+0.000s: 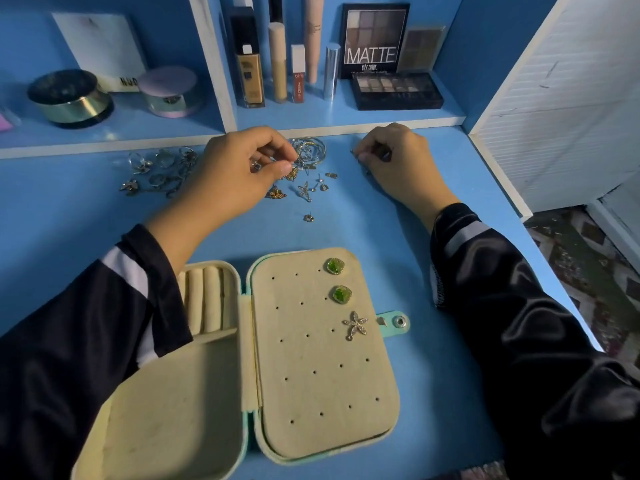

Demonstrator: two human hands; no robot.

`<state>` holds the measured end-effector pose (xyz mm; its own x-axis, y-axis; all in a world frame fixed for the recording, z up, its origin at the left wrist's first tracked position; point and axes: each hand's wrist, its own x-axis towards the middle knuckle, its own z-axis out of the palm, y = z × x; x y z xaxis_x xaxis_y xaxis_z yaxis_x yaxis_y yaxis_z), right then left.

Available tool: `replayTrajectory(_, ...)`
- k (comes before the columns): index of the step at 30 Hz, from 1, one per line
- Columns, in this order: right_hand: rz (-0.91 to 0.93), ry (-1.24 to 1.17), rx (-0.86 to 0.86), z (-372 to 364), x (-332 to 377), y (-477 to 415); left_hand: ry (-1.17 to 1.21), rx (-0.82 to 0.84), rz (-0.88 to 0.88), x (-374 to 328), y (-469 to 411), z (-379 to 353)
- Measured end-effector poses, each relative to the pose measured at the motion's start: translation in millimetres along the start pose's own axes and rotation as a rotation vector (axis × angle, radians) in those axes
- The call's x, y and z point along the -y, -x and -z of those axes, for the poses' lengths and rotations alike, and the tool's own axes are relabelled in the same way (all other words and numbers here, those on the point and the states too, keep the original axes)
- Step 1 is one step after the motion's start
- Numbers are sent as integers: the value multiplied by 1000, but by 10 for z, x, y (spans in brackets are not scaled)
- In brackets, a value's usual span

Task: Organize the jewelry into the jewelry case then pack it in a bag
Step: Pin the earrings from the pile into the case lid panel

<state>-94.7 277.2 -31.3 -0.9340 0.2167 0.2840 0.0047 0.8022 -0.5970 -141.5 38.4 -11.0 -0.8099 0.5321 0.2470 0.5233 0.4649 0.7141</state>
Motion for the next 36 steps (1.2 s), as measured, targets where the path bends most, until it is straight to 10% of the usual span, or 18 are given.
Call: replayTrajectory(36,-157,-642,-58,287,640,1116,295,-55,-120,-444,774,196)
